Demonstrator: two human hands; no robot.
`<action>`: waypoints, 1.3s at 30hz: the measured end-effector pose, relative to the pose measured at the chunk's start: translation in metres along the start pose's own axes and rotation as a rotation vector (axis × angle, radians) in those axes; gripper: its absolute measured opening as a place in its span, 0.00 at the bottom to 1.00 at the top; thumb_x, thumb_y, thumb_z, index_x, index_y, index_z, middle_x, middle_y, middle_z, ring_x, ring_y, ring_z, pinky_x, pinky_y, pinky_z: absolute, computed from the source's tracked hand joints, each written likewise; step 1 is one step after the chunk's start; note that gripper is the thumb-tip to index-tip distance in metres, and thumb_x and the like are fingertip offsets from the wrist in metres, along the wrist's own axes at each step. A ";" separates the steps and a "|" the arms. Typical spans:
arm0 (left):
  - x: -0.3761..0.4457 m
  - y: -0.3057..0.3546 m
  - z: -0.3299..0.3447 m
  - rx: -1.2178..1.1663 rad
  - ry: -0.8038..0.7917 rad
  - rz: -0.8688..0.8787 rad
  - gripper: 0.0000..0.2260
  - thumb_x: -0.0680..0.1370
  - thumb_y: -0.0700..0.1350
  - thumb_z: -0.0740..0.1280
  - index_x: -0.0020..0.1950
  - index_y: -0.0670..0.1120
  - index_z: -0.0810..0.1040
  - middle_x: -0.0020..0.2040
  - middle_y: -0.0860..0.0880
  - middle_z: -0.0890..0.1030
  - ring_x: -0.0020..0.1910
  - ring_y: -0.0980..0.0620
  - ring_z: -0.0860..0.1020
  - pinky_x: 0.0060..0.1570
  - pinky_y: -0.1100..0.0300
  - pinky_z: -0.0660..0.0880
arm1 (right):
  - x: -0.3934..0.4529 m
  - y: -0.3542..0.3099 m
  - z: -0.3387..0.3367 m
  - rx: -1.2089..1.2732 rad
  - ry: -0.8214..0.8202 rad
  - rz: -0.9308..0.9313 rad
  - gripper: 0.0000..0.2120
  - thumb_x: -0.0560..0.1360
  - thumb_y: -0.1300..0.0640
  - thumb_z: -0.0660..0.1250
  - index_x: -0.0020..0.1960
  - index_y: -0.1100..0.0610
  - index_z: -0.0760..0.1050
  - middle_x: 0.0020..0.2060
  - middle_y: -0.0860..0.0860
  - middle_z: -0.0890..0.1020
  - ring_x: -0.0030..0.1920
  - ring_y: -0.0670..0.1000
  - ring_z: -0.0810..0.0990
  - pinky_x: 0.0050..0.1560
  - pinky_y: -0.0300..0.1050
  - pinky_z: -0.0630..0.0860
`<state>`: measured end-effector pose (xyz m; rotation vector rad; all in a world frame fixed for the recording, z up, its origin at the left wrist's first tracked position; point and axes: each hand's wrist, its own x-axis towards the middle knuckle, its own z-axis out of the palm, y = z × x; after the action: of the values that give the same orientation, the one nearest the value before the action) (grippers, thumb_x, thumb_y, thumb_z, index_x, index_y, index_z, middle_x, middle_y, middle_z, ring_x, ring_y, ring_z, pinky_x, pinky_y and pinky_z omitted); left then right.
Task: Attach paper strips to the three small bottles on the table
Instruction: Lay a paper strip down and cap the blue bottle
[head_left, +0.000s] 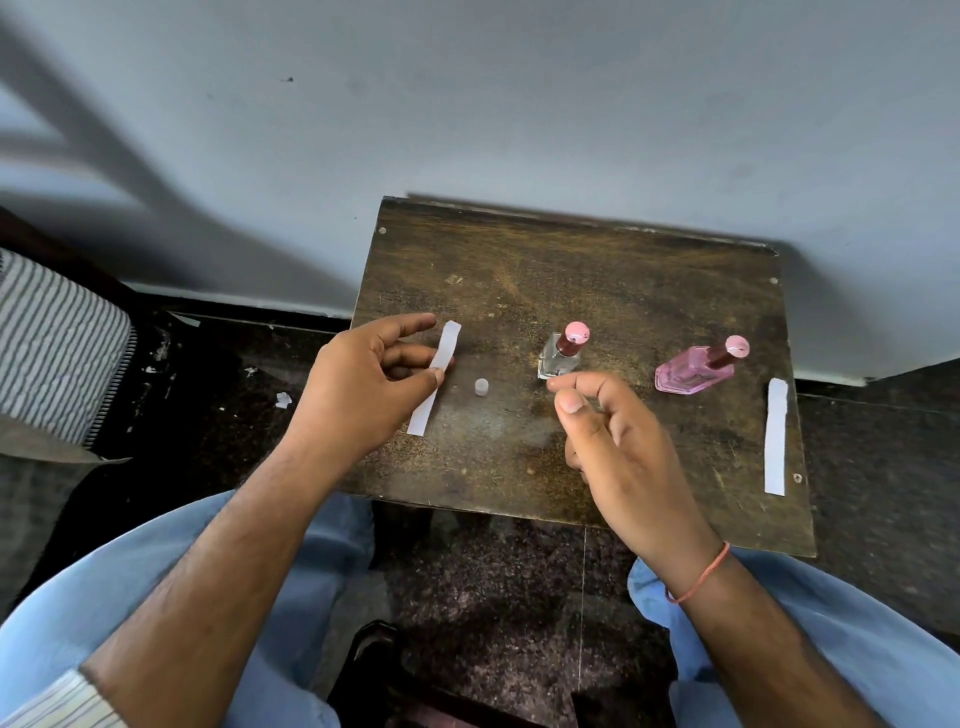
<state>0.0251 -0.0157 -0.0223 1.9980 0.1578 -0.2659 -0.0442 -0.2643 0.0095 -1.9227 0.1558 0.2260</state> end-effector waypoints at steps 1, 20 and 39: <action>0.000 -0.002 -0.001 0.008 0.009 -0.008 0.26 0.78 0.39 0.80 0.75 0.55 0.81 0.48 0.64 0.90 0.46 0.62 0.89 0.54 0.67 0.81 | 0.000 0.000 0.000 0.005 -0.003 0.001 0.27 0.74 0.17 0.59 0.59 0.35 0.79 0.32 0.43 0.73 0.35 0.53 0.74 0.44 0.67 0.79; -0.002 -0.011 -0.003 0.139 0.151 -0.026 0.38 0.73 0.46 0.85 0.80 0.55 0.75 0.53 0.61 0.87 0.36 0.61 0.86 0.45 0.69 0.79 | 0.001 0.002 0.000 -0.001 -0.011 -0.017 0.26 0.76 0.19 0.60 0.59 0.36 0.80 0.32 0.46 0.70 0.34 0.53 0.72 0.42 0.69 0.78; -0.005 0.006 0.004 0.432 -0.005 0.368 0.17 0.77 0.57 0.78 0.65 0.55 0.87 0.48 0.63 0.83 0.42 0.70 0.78 0.43 0.77 0.70 | 0.004 0.012 -0.001 0.040 -0.052 -0.028 0.24 0.78 0.25 0.64 0.60 0.42 0.79 0.37 0.35 0.80 0.40 0.44 0.76 0.47 0.60 0.80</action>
<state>0.0211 -0.0217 -0.0169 2.4035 -0.2945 -0.0691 -0.0430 -0.2697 -0.0014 -1.8758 0.0976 0.2518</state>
